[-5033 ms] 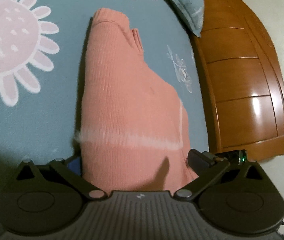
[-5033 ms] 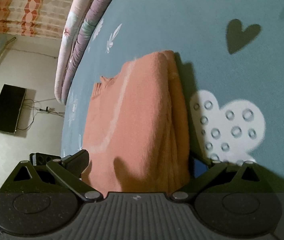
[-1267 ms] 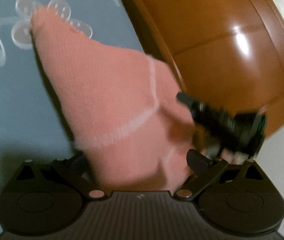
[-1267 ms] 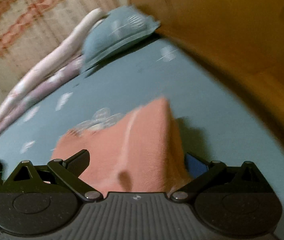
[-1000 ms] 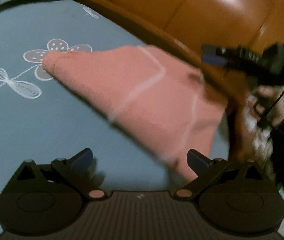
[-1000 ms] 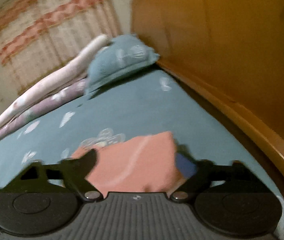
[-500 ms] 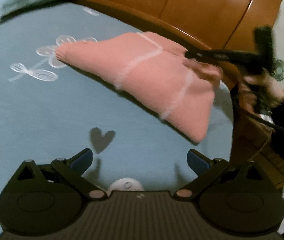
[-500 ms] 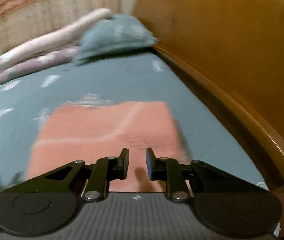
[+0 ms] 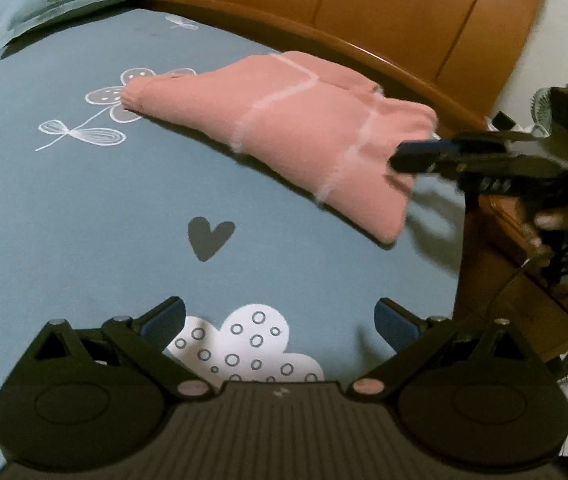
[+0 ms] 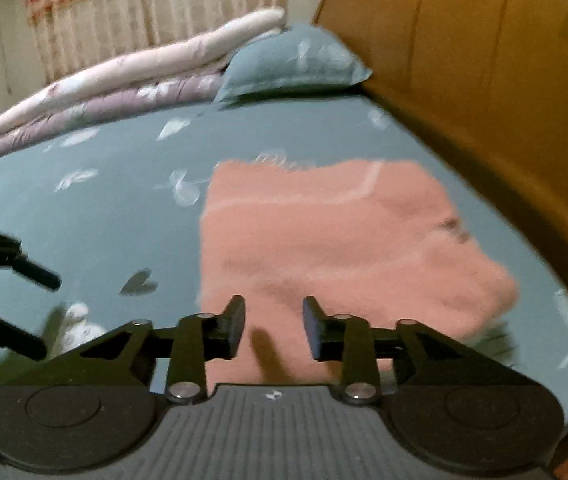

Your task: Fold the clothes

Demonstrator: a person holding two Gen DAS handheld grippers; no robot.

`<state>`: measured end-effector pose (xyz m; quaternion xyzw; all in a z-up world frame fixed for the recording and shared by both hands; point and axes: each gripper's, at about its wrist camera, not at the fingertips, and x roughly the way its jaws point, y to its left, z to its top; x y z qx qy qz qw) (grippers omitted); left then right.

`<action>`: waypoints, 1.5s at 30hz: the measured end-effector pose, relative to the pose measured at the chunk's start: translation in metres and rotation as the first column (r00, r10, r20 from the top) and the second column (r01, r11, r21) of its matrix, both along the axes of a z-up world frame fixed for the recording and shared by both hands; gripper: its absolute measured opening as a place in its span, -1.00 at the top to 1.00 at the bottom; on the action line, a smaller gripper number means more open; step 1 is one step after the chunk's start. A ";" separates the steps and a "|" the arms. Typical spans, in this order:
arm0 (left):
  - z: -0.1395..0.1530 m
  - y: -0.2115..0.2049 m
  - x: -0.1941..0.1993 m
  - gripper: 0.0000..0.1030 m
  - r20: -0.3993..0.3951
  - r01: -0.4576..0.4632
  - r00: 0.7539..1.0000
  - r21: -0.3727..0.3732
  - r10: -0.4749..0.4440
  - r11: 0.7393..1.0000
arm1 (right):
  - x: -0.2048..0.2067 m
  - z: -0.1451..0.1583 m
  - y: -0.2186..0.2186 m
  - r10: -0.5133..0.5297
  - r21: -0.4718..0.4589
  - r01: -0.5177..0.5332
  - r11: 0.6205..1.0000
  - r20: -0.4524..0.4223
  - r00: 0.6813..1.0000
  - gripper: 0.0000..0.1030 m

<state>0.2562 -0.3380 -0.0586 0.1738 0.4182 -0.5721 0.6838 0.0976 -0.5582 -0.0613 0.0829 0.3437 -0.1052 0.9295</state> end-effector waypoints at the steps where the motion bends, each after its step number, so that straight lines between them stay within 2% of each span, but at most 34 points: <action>1: 0.000 0.000 -0.001 -0.94 0.010 0.000 1.000 0.005 0.000 1.000 | 0.003 -0.009 0.001 -0.005 0.008 0.005 1.000 -0.051 0.999 0.25; 2: 0.001 0.000 -0.002 -0.94 0.021 0.000 1.000 0.011 0.000 1.000 | 0.003 -0.014 0.004 -0.004 0.012 0.005 1.000 -0.082 0.997 0.24; 5: 0.003 0.002 -0.004 -0.94 0.025 0.008 1.000 0.008 -0.008 1.000 | -0.007 -0.002 0.001 -0.002 0.012 0.002 1.000 -0.037 0.999 0.26; 7: 0.005 0.004 -0.004 -0.94 0.019 0.012 1.000 0.003 -0.013 1.000 | -0.014 0.010 -0.011 -0.103 -0.059 0.105 0.993 0.026 0.994 0.26; 9: 0.004 0.002 -0.005 -0.94 0.021 0.013 1.000 0.007 -0.013 1.000 | -0.014 0.014 -0.033 -0.219 -0.143 0.225 0.964 0.057 0.974 0.27; 11: 0.003 -0.002 -0.007 -0.94 0.020 0.018 1.000 0.009 -0.018 1.000 | -0.010 0.005 -0.054 -0.289 -0.214 0.294 0.932 0.054 0.956 0.29; 12: 0.003 -0.003 -0.009 -0.94 0.020 0.026 0.999 0.008 -0.026 1.000 | -0.006 -0.004 -0.065 -0.312 -0.228 0.312 0.922 0.033 0.949 0.45; 14: 0.004 -0.004 -0.012 -0.94 0.024 0.039 0.999 0.005 -0.039 0.999 | 0.000 -0.022 -0.086 -0.348 -0.227 0.339 0.913 -0.003 0.937 0.75; 16: 0.005 -0.003 -0.014 -0.94 0.026 0.041 0.999 0.003 -0.041 0.999 | -0.002 -0.030 -0.100 -0.364 -0.185 0.360 0.914 0.014 0.931 0.79; 19: 0.006 0.001 -0.012 -0.94 0.016 0.025 1.000 -0.002 -0.025 1.000 | -0.004 -0.021 -0.099 -0.393 -0.167 0.390 0.906 0.014 0.919 0.81; 23: 0.006 0.002 -0.009 -0.94 0.024 0.009 1.000 0.011 -0.009 1.000 | -0.004 0.000 -0.075 -0.348 -0.209 0.349 0.913 0.043 0.936 0.69; 27: 0.005 -0.004 -0.010 -0.94 0.060 0.001 0.998 0.041 -0.003 0.999 | 0.018 0.010 -0.079 -0.292 -0.166 0.301 0.939 0.076 0.953 0.63; 30: 0.005 -0.006 -0.015 -0.94 0.100 0.007 0.995 0.067 -0.014 0.998 | 0.046 0.004 -0.096 -0.290 -0.156 0.294 0.943 0.045 0.956 0.58; 32: 0.004 -0.005 -0.018 -0.94 0.136 0.007 0.990 0.088 -0.019 0.996 | 0.055 -0.003 -0.111 -0.309 -0.126 0.303 0.944 -0.029 0.951 0.54; 34: 0.004 -0.002 -0.022 -0.94 0.183 0.006 0.983 0.100 -0.024 0.995 | 0.051 0.001 -0.114 -0.330 -0.095 0.326 0.941 -0.029 0.943 0.47; 36: 0.003 0.001 -0.024 -0.95 0.221 0.006 0.975 0.105 -0.029 0.994 | 0.053 0.015 -0.106 -0.316 -0.102 0.313 0.944 -0.020 0.948 0.38; 39: 0.002 0.002 -0.024 -0.95 0.235 0.000 0.972 0.103 -0.024 0.995 | 0.057 0.034 -0.096 -0.294 -0.111 0.292 0.950 -0.005 0.956 0.10; 41: 0.002 0.001 -0.024 -0.95 0.230 -0.008 0.973 0.096 -0.015 0.995 | 0.064 0.038 -0.092 -0.279 -0.121 0.277 0.953 0.003 0.960 0.03; 45: 0.005 0.002 -0.027 -0.95 0.236 -0.004 0.972 0.088 -0.017 0.996 | 0.083 0.032 -0.095 -0.282 -0.129 0.277 0.952 -0.017 0.959 0.02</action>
